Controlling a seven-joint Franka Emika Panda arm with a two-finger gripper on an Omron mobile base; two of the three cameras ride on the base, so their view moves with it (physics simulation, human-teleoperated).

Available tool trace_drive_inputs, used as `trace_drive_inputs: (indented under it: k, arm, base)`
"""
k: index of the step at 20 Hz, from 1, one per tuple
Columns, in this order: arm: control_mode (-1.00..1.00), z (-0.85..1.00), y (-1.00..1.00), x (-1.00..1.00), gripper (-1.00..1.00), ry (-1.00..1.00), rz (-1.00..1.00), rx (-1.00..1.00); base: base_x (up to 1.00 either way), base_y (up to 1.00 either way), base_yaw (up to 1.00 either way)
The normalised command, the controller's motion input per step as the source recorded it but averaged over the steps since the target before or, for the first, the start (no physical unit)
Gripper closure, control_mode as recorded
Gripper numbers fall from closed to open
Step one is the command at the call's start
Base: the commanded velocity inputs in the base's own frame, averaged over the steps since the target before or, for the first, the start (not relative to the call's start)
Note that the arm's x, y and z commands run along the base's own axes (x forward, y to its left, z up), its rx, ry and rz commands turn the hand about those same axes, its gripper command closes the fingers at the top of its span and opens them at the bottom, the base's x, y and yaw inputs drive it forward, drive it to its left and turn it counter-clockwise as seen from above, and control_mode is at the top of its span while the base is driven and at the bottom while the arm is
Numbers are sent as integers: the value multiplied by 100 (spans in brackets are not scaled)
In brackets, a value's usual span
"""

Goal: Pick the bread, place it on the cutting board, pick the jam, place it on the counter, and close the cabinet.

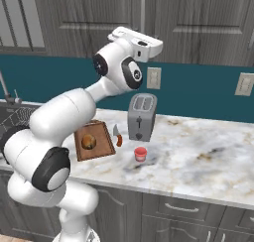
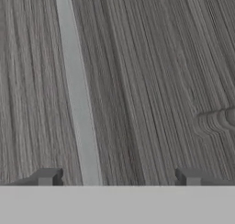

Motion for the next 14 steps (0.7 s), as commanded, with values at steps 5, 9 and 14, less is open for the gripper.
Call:
trace_drive_inputs:
  k: [5, 9, 14]
  arm:
    - [-100, 0, -2, 37, -100, 0, 4, 0]
    - [-100, 0, 0, 38, -100, 0, 2, 0]
    - [-100, 0, 0, 36, -100, 0, 2, 0]
  base:
    - [0, 0, 0]
    - [0, 0, 0]
    - [0, 0, 0]
